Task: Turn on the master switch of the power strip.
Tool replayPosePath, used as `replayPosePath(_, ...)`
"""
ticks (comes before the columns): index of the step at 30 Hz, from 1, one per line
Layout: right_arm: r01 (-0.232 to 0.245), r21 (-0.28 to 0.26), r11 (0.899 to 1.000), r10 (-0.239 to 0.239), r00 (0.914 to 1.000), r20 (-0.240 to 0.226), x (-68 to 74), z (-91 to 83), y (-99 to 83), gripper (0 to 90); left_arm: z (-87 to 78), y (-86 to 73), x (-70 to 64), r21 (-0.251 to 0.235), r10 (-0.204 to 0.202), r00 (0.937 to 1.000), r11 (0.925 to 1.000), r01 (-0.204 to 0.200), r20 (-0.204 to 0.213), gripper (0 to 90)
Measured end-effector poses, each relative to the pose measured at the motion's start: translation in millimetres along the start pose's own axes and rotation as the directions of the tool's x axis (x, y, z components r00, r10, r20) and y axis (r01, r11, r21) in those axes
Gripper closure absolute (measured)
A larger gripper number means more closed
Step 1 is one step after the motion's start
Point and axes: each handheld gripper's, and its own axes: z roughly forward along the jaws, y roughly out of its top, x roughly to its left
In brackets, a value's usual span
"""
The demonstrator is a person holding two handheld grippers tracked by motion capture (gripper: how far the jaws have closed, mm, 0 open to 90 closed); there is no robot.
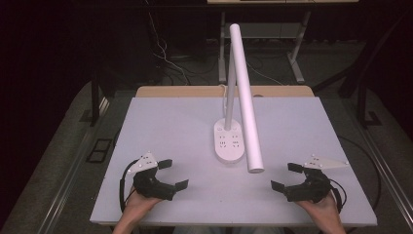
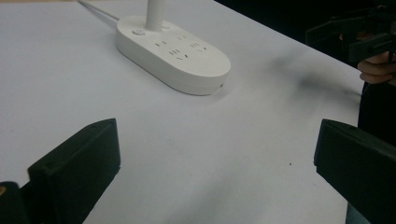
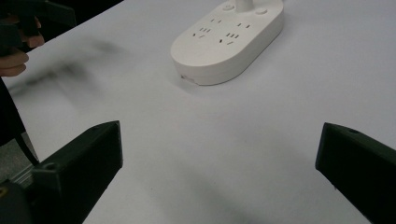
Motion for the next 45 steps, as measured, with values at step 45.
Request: replayPosePath(45, 0.008, 0.048, 0.999, -0.008, 1.0000, -0.005, 2.4, 0.4, -3.9, 0.2, 3.2, 11.8, -0.1, 0.081, 0.004, 0.9994, 0.9967, -0.007, 0.036, 0.1)
